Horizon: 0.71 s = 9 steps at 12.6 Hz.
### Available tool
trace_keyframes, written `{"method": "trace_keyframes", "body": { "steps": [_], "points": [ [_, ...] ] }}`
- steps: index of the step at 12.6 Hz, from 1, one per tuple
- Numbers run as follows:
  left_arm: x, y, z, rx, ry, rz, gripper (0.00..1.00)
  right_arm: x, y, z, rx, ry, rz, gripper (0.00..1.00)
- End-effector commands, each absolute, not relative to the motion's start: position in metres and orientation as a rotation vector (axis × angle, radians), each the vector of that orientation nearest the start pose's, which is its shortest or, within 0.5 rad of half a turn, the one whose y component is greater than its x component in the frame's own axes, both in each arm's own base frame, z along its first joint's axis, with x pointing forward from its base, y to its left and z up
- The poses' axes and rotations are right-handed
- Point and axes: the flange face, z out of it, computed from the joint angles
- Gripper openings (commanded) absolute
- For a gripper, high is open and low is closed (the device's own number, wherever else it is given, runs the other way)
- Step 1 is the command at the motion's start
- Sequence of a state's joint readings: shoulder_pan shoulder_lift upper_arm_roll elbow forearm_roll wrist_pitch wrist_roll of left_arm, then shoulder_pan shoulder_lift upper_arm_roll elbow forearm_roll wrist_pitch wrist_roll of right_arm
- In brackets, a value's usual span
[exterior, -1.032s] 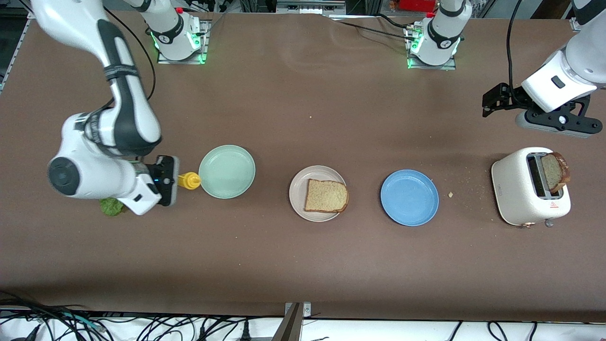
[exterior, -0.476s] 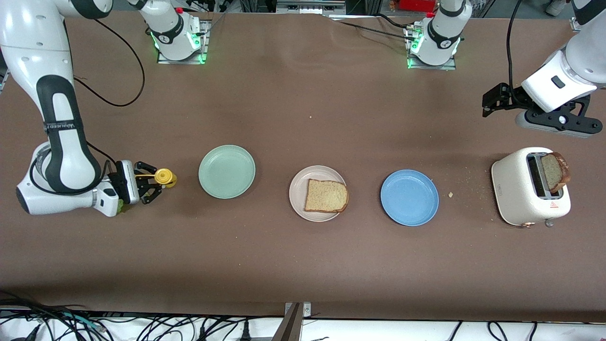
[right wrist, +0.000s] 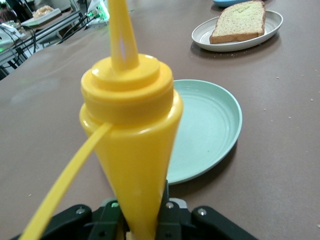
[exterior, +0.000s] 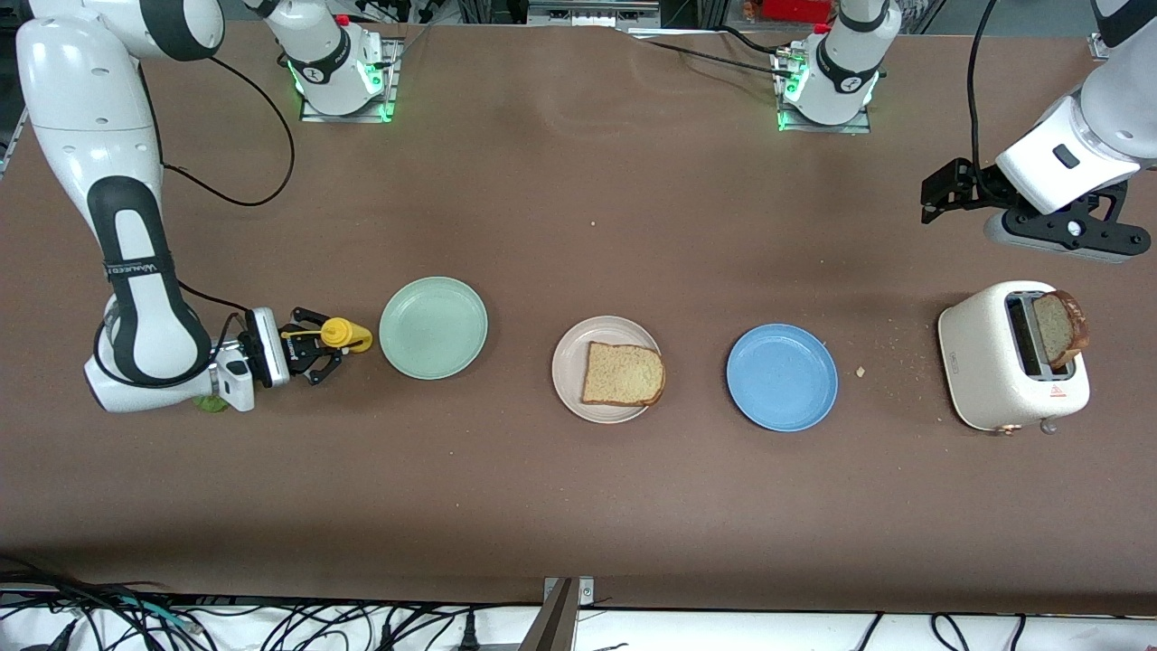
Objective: Make sandwich in beige plate with both arms
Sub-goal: 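Lower the yellow bottle and open the right gripper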
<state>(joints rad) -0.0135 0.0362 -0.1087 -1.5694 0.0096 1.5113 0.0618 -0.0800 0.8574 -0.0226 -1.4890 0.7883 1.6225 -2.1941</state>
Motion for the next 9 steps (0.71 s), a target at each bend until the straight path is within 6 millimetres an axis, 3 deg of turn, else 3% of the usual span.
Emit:
{"method": "trace_keyframes", "body": {
  "steps": [1,9],
  "points": [
    [0.552,-0.065,0.608,-3.142,0.298,0.151,1.00,0.638,0.005,0.122,-1.348,-1.625,-0.537,0.00],
    [0.552,-0.065,0.608,-3.141,0.298,0.150,1.00,0.631,-0.041,0.116,-1.394,-1.598,-0.519,0.00]
  ]
}}
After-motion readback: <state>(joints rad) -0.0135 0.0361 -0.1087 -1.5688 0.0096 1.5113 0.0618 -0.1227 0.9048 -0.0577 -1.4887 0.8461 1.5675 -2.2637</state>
